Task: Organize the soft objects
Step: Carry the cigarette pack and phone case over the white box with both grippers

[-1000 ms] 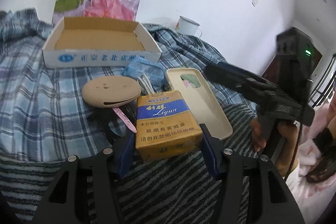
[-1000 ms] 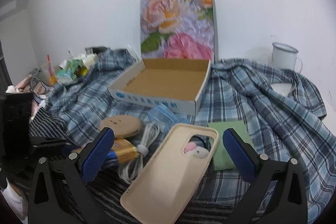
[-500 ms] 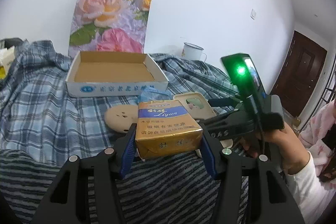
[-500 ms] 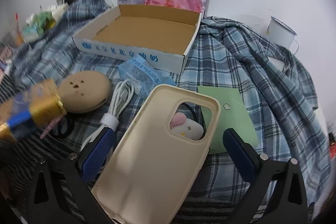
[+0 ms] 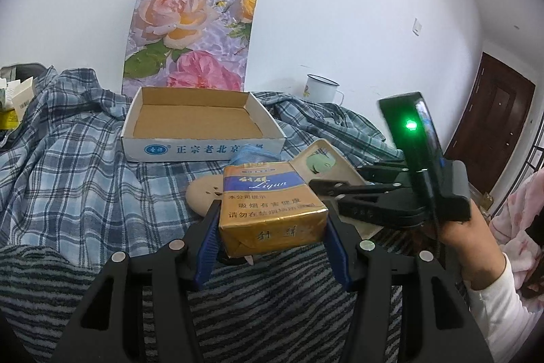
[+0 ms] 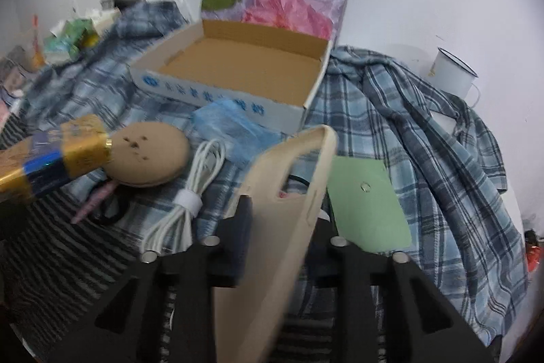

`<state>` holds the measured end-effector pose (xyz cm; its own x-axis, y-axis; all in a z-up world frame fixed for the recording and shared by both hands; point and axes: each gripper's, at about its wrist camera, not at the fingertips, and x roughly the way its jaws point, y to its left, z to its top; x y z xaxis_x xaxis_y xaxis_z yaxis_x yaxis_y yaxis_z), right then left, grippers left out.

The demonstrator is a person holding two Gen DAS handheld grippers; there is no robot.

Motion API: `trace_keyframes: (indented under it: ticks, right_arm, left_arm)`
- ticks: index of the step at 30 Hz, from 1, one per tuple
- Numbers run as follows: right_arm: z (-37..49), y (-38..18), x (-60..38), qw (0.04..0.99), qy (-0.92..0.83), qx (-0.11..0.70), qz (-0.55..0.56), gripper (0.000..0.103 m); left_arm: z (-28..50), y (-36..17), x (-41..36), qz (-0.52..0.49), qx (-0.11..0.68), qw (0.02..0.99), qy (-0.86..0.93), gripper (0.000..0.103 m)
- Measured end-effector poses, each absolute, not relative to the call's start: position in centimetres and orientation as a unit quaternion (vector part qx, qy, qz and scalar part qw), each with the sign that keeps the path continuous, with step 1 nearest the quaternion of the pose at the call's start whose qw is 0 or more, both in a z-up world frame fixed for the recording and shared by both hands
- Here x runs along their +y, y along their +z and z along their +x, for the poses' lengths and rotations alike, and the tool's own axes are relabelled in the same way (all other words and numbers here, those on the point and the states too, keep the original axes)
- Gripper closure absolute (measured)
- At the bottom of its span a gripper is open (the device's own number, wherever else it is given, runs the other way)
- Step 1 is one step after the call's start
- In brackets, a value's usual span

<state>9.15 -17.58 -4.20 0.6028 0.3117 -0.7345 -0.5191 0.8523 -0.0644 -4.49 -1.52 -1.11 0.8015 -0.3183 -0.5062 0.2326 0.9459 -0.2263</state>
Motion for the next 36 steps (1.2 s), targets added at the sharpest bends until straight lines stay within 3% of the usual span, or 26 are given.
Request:
trace_keyframes:
  ticks: [12, 21, 36]
  right_arm:
    - [7.5, -2.2, -18.1, 0.897, 0.287, 0.315, -0.114, 0.095]
    - [6.9, 0.8, -18.1, 0.911, 0.312, 0.248, -0.111, 0.095]
    - [9.5, 11.1, -17.6, 0.940, 0.316, 0.104, -0.078, 0.096]
  left_arm:
    - [-4.1, 1.0, -0.5, -0.070, 0.261, 0.955, -0.120, 0.046]
    - [-3.2, 3.6, 0.5, -0.060, 0.236, 0.965, -0.097, 0.046]
    - [0.2, 12.5, 1.5, -0.028, 0.144, 0.988, -0.055, 0.046]
